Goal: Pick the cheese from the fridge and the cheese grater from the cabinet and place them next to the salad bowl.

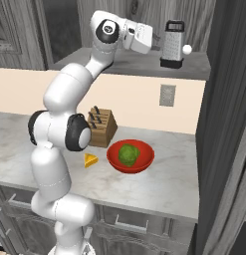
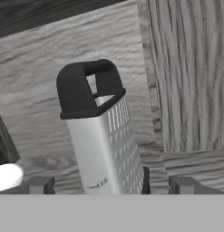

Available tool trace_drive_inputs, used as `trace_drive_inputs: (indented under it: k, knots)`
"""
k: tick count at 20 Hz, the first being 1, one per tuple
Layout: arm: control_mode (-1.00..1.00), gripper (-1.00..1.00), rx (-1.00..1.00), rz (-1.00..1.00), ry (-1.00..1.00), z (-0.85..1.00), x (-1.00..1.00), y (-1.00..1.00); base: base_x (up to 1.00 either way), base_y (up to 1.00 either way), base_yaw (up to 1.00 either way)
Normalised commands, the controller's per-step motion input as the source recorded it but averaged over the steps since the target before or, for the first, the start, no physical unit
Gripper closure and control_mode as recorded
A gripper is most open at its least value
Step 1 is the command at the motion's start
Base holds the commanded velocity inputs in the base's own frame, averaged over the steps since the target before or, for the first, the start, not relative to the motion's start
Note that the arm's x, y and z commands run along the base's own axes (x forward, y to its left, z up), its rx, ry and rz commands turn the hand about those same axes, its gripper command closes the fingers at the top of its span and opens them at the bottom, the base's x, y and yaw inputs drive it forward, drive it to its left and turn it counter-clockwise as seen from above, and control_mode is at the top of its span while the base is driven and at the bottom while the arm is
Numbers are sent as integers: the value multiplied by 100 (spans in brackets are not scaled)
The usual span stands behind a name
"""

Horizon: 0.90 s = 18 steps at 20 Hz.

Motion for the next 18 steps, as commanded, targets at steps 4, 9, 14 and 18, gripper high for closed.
trace_drive_inputs:
  k: [4,9,14,18]
  knots:
    - [-100,-100,0,-6,0,0,7,0,0,0,0]
    - [-100,-100,0,-9,2,0,9,0,0,0,0]
    - [-100,-100,0,-8,2,0,11,0,0,0,0]
    - [-100,-100,0,-5,5,0,9,-9,0,0,0]
